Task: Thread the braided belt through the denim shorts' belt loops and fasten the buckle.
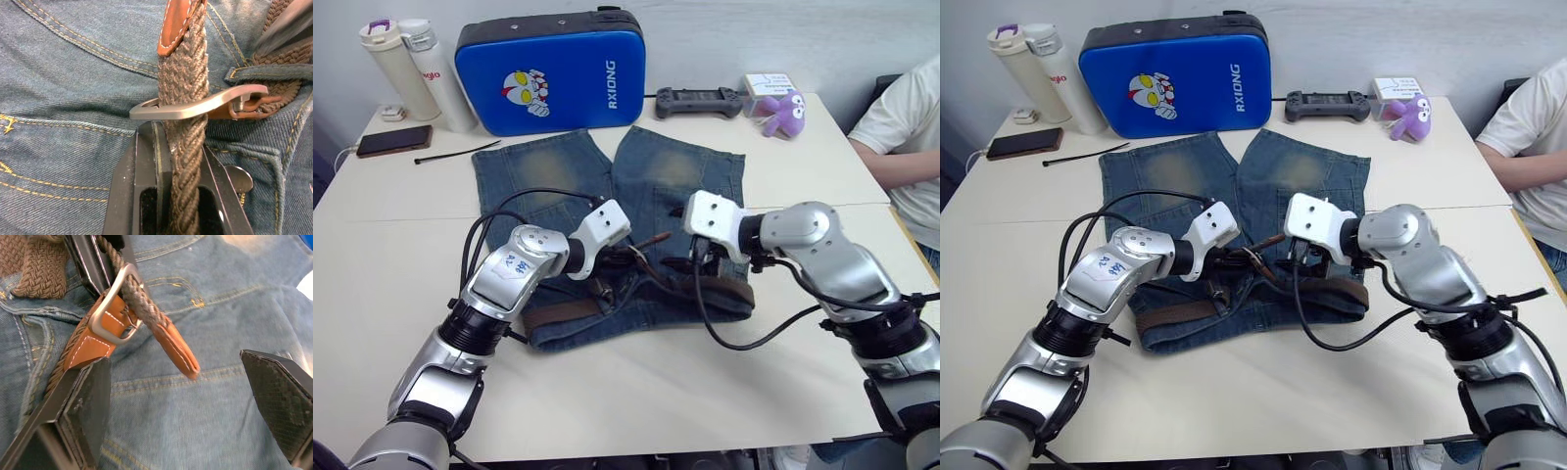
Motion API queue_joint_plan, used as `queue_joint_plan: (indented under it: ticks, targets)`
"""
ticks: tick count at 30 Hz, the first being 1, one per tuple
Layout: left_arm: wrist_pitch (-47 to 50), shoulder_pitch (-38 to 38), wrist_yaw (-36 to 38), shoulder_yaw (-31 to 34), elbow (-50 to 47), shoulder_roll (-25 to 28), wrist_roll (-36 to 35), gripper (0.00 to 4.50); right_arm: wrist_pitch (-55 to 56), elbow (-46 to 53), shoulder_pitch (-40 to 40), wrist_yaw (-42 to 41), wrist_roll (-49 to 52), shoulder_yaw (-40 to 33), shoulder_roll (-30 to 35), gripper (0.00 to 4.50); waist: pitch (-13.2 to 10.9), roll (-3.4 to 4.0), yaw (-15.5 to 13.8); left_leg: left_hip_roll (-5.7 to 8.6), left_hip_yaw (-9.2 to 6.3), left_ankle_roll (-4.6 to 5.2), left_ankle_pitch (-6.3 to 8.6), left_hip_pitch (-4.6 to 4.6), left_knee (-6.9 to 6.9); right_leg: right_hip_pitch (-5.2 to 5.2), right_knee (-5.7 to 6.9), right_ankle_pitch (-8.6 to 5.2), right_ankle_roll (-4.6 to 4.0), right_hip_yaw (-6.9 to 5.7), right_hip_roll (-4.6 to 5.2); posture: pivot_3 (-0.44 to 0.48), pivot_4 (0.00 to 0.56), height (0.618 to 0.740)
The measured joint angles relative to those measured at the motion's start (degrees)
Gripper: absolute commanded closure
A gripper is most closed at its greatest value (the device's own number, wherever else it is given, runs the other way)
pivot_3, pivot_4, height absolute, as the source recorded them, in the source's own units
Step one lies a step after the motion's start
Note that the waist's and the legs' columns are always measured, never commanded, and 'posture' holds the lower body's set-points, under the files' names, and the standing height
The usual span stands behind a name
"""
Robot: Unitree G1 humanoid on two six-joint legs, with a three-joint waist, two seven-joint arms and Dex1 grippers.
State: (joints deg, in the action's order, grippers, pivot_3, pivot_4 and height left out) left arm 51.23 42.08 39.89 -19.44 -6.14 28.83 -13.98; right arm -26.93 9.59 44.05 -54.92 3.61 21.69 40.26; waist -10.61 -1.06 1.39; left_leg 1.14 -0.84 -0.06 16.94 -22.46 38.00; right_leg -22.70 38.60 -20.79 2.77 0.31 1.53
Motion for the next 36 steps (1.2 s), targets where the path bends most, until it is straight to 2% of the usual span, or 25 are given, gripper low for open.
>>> queue_joint_plan:
  ticks: [1,2,3,6,7,8,11,13,15,18,23,24,30,36]
  targets:
    - [0.0,0.0,0.0,0.0,-0.1,0.0,0.0,4.5,1.0,-0.6,0.3,-0.1,-0.5,0.2,-0.4,0.02,0.0,0.0,0.0,0.0,-0.01,0.0,0.0,0.0,0.0,0.0,0.0,0.0,0.0,-0.01,0.0,0.0,0.15,0.74]
    - [0.0,0.0,0.1,0.0,-0.2,0.0,0.1,4.5,2.0,-1.3,0.5,-0.2,-0.9,0.3,-0.8,0.52,0.0,0.0,0.0,0.0,-0.01,0.0,0.0,0.0,0.0,0.0,0.0,0.0,0.0,-0.01,0.0,0.0,0.15,0.74]
    - [0.0,0.0,0.2,0.0,-0.2,0.0,0.1,4.5,2.5,-1.7,0.5,-0.3,-1.4,0.4,-1.0,0.79,0.0,0.0,0.0,0.0,-0.01,0.0,0.0,0.0,0.0,0.0,0.0,0.0,0.0,-0.01,0.0,0.0,0.15,0.74]
    - [0.0,0.0,0.3,0.2,-0.3,0.0,0.1,4.5,4.6,-3.4,0.6,-0.7,-2.6,0.4,-1.5,2.22,0.0,0.0,-0.1,0.0,-0.01,0.0,0.0,-0.01,0.02,0.0,0.01,0.0,0.0,-0.01,0.01,0.0,0.15,0.74]
    - [0.0,0.0,0.3,0.2,-0.3,0.0,0.1,4.5,5.1,-3.6,0.6,-0.9,-2.8,0.4,-1.6,2.41,0.0,0.0,-0.1,0.0,-0.01,0.0,0.0,-0.01,0.02,0.0,0.01,0.0,0.0,-0.01,0.0,0.0,0.15,0.74]
    - [0.0,0.0,0.3,0.3,-0.4,0.0,0.1,4.5,5.6,-3.6,0.6,-1.0,-3.0,0.4,-1.6,3.1,0.0,0.0,-0.1,0.0,-0.01,0.0,0.0,0.0,0.02,0.0,0.01,0.0,0.0,-0.01,0.0,0.0,0.15,0.74]
    - [0.0,-0.1,0.3,1.0,-0.4,0.1,0.1,4.5,6.3,-3.7,0.6,-2.2,-3.3,0.4,-1.6,4.43,0.0,0.0,-0.1,0.0,-0.01,-0.01,0.0,0.0,0.02,0.0,0.01,0.0,0.0,-0.01,0.0,0.0,0.15,0.74]
    - [0.0,-0.1,0.5,1.4,-0.4,0.2,0.1,4.5,6.8,-3.7,0.6,-2.5,-3.3,0.3,-1.6,4.48,0.0,0.0,0.0,0.0,-0.01,-0.01,0.0,0.01,0.02,0.0,0.02,0.0,0.0,-0.01,0.0,0.0,0.15,0.74]
    - [1.2,-0.2,0.9,2.7,-0.4,-0.2,-1.0,3.6,6.9,-3.5,0.6,-3.0,-3.3,0.1,-1.5,4.5,0.0,0.0,0.0,-0.01,-0.01,-0.02,-0.01,0.0,0.02,-0.01,0.04,0.0,0.0,-0.01,0.0,0.0,0.15,0.74]
    - [5.3,-0.3,2.5,8.0,-2.4,-0.7,-6.1,2.45,7.1,-3.0,0.5,-3.8,-3.3,-0.7,-0.6,4.5,0.0,-0.01,0.0,-0.02,-0.02,-0.02,-0.01,-0.01,0.03,-0.01,0.05,0.0,0.0,-0.02,-0.01,0.0,0.15,0.74]
    - [12.5,-1.3,8.0,14.4,-8.0,3.3,-15.7,0.21,8.1,-2.9,-0.8,-5.6,-3.2,-2.6,2.3,4.5,0.0,-0.01,0.0,-0.02,-0.01,-0.02,-0.01,0.0,0.03,0.0,0.02,0.0,0.0,-0.02,0.0,0.0,0.15,0.74]
    - [13.4,-2.0,9.0,15.1,-9.0,4.6,-17.1,0.1,8.2,-2.7,-1.2,-5.8,-3.1,-3.0,2.5,4.5,0.0,-0.01,0.1,-0.02,-0.02,-0.03,-0.01,0.0,0.03,0.0,0.02,0.0,0.0,-0.02,-0.01,0.0,0.15,0.74]
    - [14.8,-3.7,11.7,17.4,-9.7,9.9,-21.0,0.1,10.8,-1.7,-2.6,-7.7,-2.9,-4.8,6.3,4.5,0.0,-0.01,0.0,-0.02,-0.02,-0.01,0.0,0.01,0.04,0.01,0.0,0.0,0.0,-0.02,0.0,0.0,0.15,0.74]
    - [15.0,-4.3,12.3,18.4,-9.8,10.9,-23.1,0.1,17.4,-3.6,-3.5,-8.1,-3.3,-7.9,9.0,4.5,0.0,-0.02,-0.6,-0.02,-0.01,0.02,0.01,0.01,0.04,0.04,-0.05,0.0,0.0,-0.02,0.0,0.0,0.15,0.74]
